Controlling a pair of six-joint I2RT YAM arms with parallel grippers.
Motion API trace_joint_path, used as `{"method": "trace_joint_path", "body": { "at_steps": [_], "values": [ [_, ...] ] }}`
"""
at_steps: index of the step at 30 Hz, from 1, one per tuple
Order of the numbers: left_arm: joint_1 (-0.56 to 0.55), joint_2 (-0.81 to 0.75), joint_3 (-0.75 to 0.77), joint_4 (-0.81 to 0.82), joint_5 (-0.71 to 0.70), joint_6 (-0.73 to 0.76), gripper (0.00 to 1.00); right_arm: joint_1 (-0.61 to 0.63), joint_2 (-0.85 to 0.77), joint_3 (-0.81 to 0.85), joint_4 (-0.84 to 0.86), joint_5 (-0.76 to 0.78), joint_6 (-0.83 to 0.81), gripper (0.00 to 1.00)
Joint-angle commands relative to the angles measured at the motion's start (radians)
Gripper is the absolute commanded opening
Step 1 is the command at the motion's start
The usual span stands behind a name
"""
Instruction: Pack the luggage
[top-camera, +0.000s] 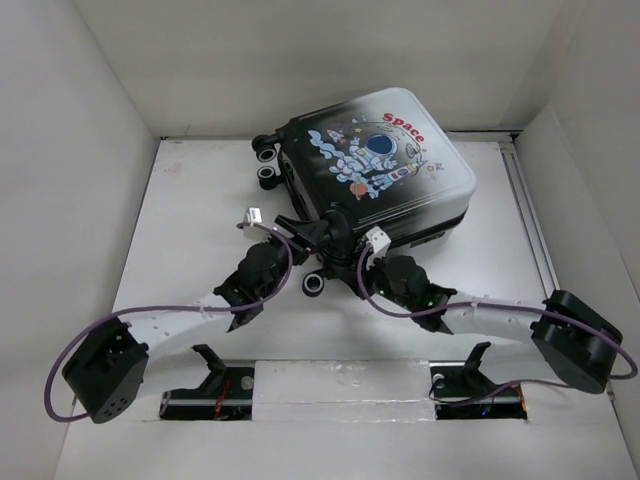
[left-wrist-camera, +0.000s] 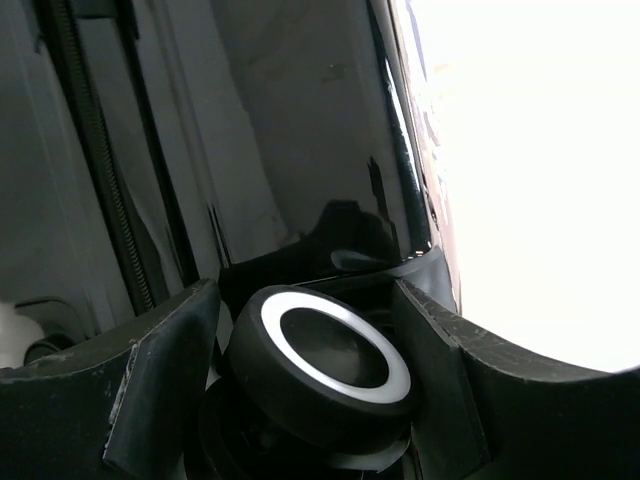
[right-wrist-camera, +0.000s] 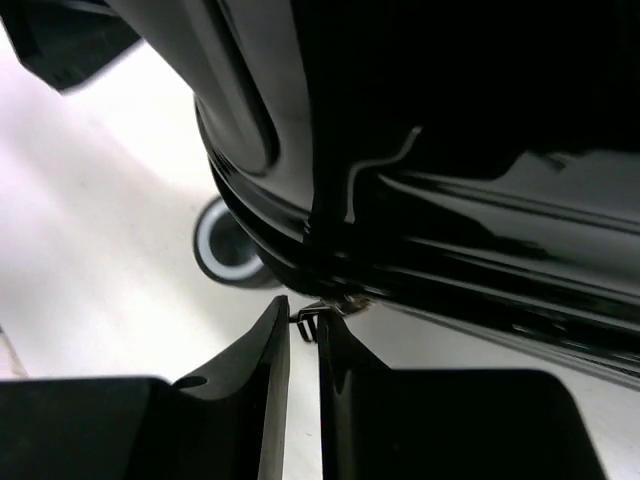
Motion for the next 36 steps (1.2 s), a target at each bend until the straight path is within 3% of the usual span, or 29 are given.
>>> {"method": "trace_joint_path", "body": {
  "at_steps": [1, 5, 9, 10, 11, 14, 17, 18, 19, 21, 23, 28, 29, 30, 33, 36],
  "values": [
    [-0.189, -0.011, 0.020, 0.234, 0.410, -0.025, 0.00, 0.096, -0.010, 0.027, 0.372, -0.403, 0.083, 0.00],
    [-0.189, -0.041, 0.029, 0.155, 0.370, 0.010, 0.00, 0.105, -0.154, 0.054, 0.039, -0.359, 0.006, 0.00],
    [-0.189, -0.081, 0.066, 0.023, 0.268, 0.094, 0.03, 0.105, -0.271, 0.056, -0.169, -0.248, 0.006, 0.00],
    [-0.189, -0.081, 0.066, 0.023, 0.268, 0.114, 0.11, 0.114, -0.292, 0.035, -0.194, -0.219, 0.006, 0.01],
    [-0.189, -0.081, 0.093, -0.006, 0.252, 0.155, 0.37, 0.114, -0.334, 0.025, -0.223, -0.186, 0.024, 0.15],
    [-0.189, -0.121, 0.142, -0.144, 0.185, 0.215, 0.82, 0.114, -0.381, 0.004, -0.318, -0.084, 0.037, 0.39],
    [-0.189, -0.181, 0.161, -0.321, 0.027, 0.280, 0.98, 0.114, -0.429, 0.004, -0.413, 0.009, 0.037, 0.53],
    [-0.189, -0.216, 0.172, -0.401, -0.102, 0.304, 1.00, 0.114, -0.447, 0.004, -0.462, 0.058, 0.037, 0.59],
    [-0.176, -0.232, 0.172, -0.443, -0.104, 0.305, 1.00, 0.114, -0.457, 0.004, -0.462, 0.059, 0.037, 0.60],
    [-0.133, -0.264, 0.172, -0.490, -0.240, 0.292, 1.00, 0.114, -0.470, 0.014, -0.531, 0.146, 0.046, 0.60],
    [-0.032, -0.299, 0.161, -0.502, -0.278, 0.268, 1.00, 0.114, -0.493, 0.015, -0.577, 0.190, 0.055, 0.62],
    [0.269, -0.276, 0.175, -0.424, -0.101, 0.266, 1.00, 0.081, -0.541, 0.015, -0.588, 0.214, 0.046, 0.66],
    [0.342, -0.249, 0.190, -0.401, -0.028, 0.256, 1.00, 0.068, -0.541, 0.015, -0.588, 0.214, 0.046, 0.66],
    [0.503, -0.177, 0.202, -0.360, 0.142, 0.237, 1.00, 0.043, -0.541, 0.015, -0.588, 0.203, 0.037, 0.66],
    [0.720, 0.029, 0.224, -0.165, 0.420, 0.145, 1.00, 0.009, -0.532, 0.015, -0.572, 0.156, 0.024, 0.64],
    [0.734, 0.177, 0.326, -0.088, 0.551, 0.145, 1.00, -0.004, -0.523, 0.002, -0.544, 0.114, 0.015, 0.64]
  ]
}}
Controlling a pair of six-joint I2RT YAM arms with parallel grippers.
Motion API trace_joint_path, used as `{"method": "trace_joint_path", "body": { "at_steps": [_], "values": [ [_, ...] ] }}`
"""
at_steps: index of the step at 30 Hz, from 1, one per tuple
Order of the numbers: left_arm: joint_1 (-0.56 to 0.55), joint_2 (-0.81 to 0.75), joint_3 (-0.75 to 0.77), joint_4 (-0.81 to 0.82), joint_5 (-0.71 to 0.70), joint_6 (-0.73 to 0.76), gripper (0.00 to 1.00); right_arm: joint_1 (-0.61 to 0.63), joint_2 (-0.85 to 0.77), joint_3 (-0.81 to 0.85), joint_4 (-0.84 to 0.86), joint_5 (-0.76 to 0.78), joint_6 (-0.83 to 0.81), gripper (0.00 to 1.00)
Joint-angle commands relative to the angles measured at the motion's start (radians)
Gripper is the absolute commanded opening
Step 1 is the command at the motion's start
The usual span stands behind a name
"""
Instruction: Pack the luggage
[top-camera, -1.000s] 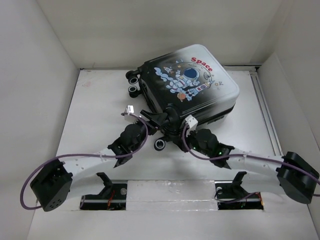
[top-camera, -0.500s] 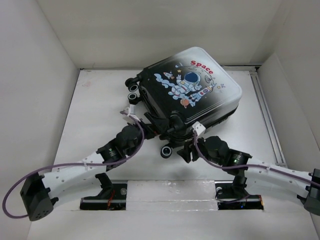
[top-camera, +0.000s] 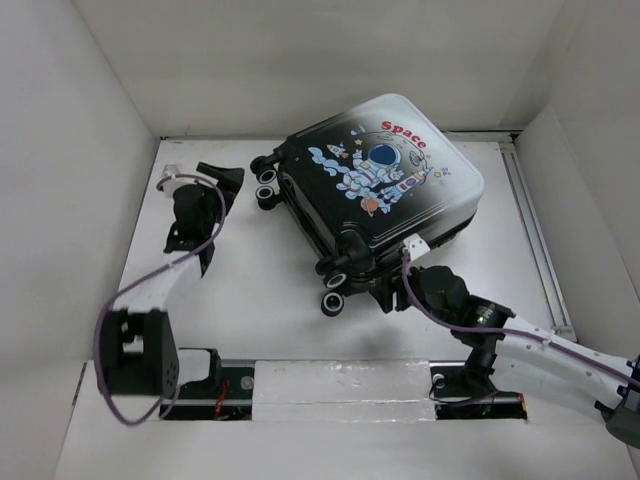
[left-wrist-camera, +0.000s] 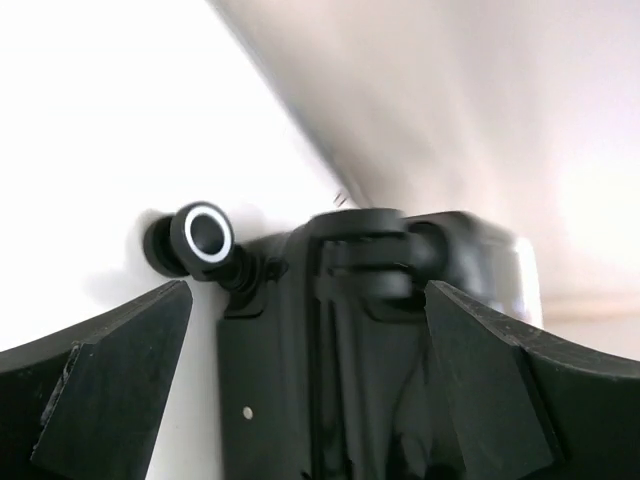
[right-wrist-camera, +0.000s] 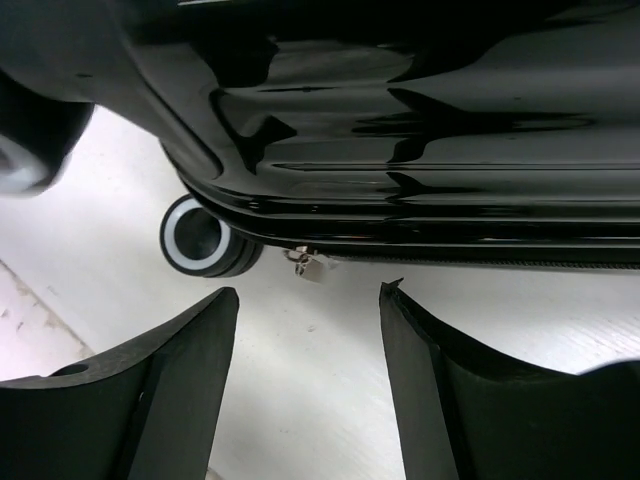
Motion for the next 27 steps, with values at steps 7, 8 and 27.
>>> {"method": "trace_joint_path", "body": {
  "at_steps": [7, 8, 27],
  "values": [
    [0.023, 0.353, 0.173, 0.485, 0.471, -0.141, 1.00, -0.016, -0.032, -0.013, 0.074, -0.062, -0.030, 0.69],
    [0.023, 0.409, 0.185, 0.560, 0.520, -0.142, 1.00, -0.016, -0.032, -0.013, 0.085, -0.073, -0.030, 0.69],
    [0.023, 0.780, 0.304, 1.107, 0.555, -0.491, 0.91, -0.025, 0.008, -0.031, 0.123, -0.102, -0.048, 0.66]
  ]
}}
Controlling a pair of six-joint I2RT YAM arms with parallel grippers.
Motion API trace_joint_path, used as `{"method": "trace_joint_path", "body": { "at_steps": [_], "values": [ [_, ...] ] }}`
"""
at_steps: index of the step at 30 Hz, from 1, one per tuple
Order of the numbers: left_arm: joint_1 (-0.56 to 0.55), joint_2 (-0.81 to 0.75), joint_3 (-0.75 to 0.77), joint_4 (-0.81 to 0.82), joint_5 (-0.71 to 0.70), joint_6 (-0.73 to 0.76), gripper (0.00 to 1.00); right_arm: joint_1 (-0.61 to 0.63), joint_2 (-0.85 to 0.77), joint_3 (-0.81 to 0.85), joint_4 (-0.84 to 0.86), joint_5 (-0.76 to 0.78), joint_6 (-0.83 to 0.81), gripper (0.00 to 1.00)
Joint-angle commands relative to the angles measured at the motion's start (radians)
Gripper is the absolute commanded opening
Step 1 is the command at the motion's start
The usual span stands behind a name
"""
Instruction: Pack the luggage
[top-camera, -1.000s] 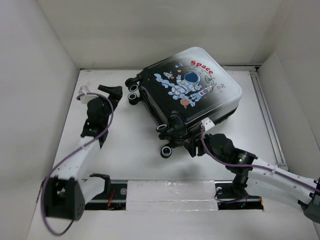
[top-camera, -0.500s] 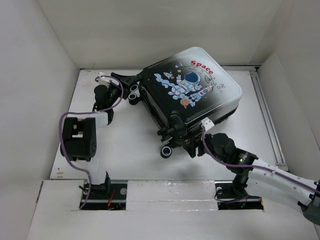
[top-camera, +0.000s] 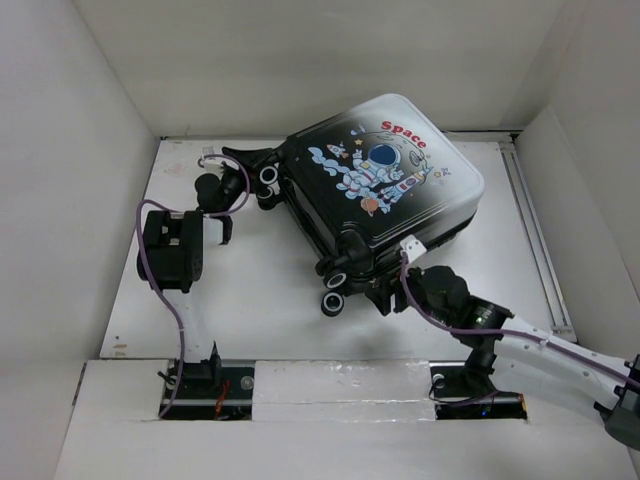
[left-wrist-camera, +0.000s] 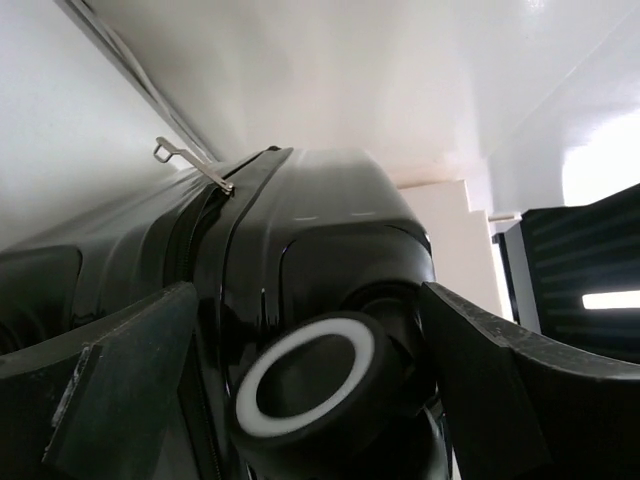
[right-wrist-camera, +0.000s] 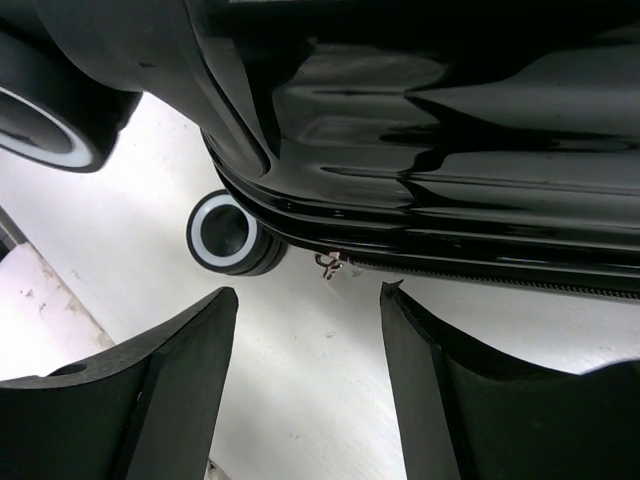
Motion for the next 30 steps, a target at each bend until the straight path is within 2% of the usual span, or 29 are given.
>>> {"method": "trace_joint_path", "body": {
  "at_steps": [1, 5, 8, 10, 11, 13, 17, 20, 23, 30],
  "values": [
    [0.000, 0.011, 0.057, 0.300, 0.022, -0.040, 0.88, -0.006, 0.007, -0.006, 0.057, -0.009, -0.011, 0.65],
    [0.000, 0.011, 0.079, 0.335, 0.022, -0.060, 0.77, -0.026, -0.003, -0.006, 0.057, 0.026, 0.010, 0.65],
    [0.000, 0.020, 0.079, 0.384, 0.022, -0.091, 0.50, -0.067, -0.025, -0.006, 0.057, 0.026, 0.019, 0.65],
    [0.000, 0.038, 0.079, 0.423, 0.022, -0.112, 0.36, -0.101, -0.049, -0.006, 0.025, 0.052, 0.019, 0.64],
    [0.000, 0.038, 0.079, 0.436, 0.022, -0.131, 0.15, -0.111, -0.069, -0.006, 0.012, 0.061, 0.019, 0.64],
    [0.000, 0.038, 0.067, 0.478, 0.022, -0.151, 0.00, -0.150, -0.091, 0.003, -0.011, 0.070, 0.019, 0.64],
    [0.009, 0.003, -0.007, 0.547, -0.003, -0.160, 0.00, -0.219, -0.112, 0.012, -0.032, 0.071, 0.019, 0.64],
    [0.009, -0.080, -0.128, 0.591, -0.039, -0.134, 0.00, -0.292, -0.079, 0.032, -0.032, 0.057, 0.001, 0.64],
    [0.018, -0.174, -0.275, 0.600, -0.070, -0.094, 0.00, -0.390, 0.021, 0.050, 0.042, -0.073, -0.048, 0.62],
    [0.018, -0.346, -0.544, 0.620, -0.115, -0.011, 0.00, -0.495, 0.288, 0.191, 0.228, -0.290, -0.165, 0.56]
  ]
}}
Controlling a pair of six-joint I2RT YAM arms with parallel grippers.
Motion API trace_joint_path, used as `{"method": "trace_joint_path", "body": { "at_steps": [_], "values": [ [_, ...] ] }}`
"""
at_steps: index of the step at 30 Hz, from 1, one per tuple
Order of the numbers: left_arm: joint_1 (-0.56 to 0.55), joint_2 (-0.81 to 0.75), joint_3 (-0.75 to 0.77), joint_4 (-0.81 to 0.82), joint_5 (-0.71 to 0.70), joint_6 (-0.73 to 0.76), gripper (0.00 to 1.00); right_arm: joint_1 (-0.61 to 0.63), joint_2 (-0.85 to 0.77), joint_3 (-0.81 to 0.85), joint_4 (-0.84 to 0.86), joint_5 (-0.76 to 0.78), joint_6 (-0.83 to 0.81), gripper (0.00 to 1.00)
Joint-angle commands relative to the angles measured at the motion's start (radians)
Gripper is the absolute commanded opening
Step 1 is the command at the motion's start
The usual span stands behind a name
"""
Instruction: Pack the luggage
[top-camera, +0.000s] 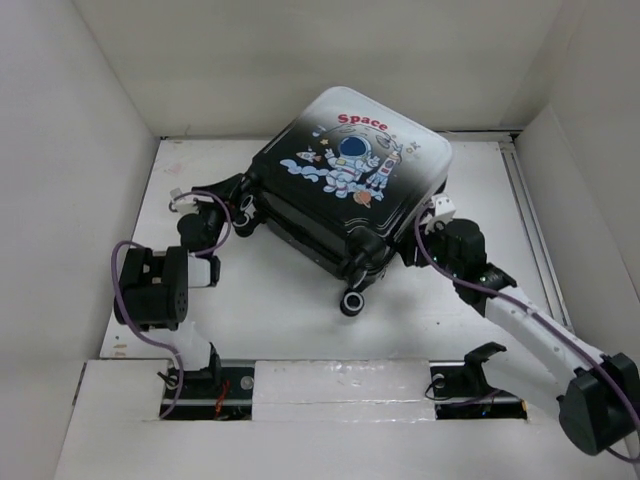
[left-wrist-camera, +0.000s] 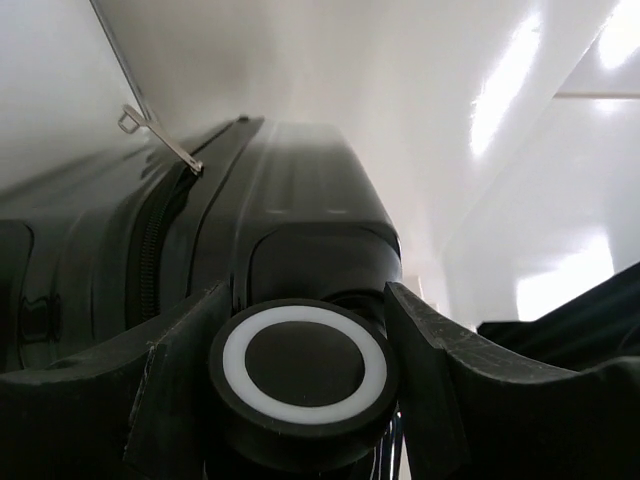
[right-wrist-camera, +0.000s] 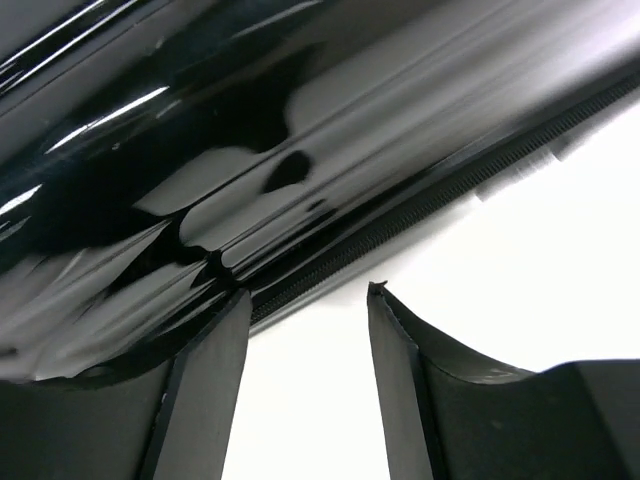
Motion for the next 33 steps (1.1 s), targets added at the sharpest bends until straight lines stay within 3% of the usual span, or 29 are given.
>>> {"method": "trace_joint_path", "body": {
  "at_steps": [1, 4, 7, 10, 11, 12, 13, 15, 17, 19, 23, 27, 31, 33],
  "values": [
    [-0.034, -0.074, -0.144, 0.497, 0.100, 0.120, 0.00, -0.035, 0.123, 0.122, 0.202, -0.121, -0.071, 0.56],
    [-0.044, -0.158, -0.235, 0.446, 0.091, 0.162, 0.00, -0.082, 0.209, 0.224, 0.211, -0.231, -0.080, 0.49],
    [-0.031, -0.253, -0.261, 0.357, 0.091, 0.193, 0.00, -0.091, 0.189, 0.213, 0.211, -0.242, -0.069, 0.49],
    [-0.030, -0.370, -0.261, 0.227, 0.091, 0.233, 0.00, -0.091, 0.104, 0.060, 0.269, -0.233, -0.020, 0.44],
    [-0.030, -0.402, -0.237, 0.167, 0.091, 0.248, 0.00, -0.091, 0.081, -0.057, 0.349, -0.233, 0.001, 0.42],
    [-0.030, -0.433, -0.221, 0.106, 0.091, 0.264, 0.00, -0.091, 0.058, -0.116, 0.395, -0.222, 0.024, 0.36],
    [-0.030, -0.463, -0.198, 0.055, 0.091, 0.277, 0.00, -0.091, 0.021, -0.173, 0.447, -0.222, 0.069, 0.20],
    [-0.030, -0.545, -0.177, -0.061, 0.077, 0.317, 0.00, -0.101, -0.001, -0.301, 0.595, -0.202, 0.096, 0.15],
    [-0.040, -0.606, -0.155, -0.152, 0.068, 0.334, 0.00, -0.101, -0.024, -0.318, 0.595, -0.190, 0.097, 0.15],
    [-0.040, -0.638, -0.131, -0.209, 0.068, 0.351, 0.00, -0.101, -0.045, -0.318, 0.558, -0.190, 0.084, 0.21],
    [-0.040, -0.683, -0.112, -0.284, 0.033, 0.376, 0.00, -0.101, -0.143, -0.328, 0.497, -0.172, 0.051, 0.46],
    [-0.040, -0.671, -0.112, -0.275, 0.032, 0.361, 0.00, -0.101, -0.199, -0.348, 0.465, -0.153, 0.038, 0.56],
    [-0.031, -0.639, -0.103, -0.241, 0.052, 0.325, 0.00, -0.124, -0.113, -0.308, 0.475, -0.133, 0.003, 0.58],
    [-0.030, -0.639, -0.092, -0.241, 0.052, 0.325, 0.00, -0.159, -0.053, -0.267, 0.475, -0.196, -0.009, 0.54]
  ]
}}
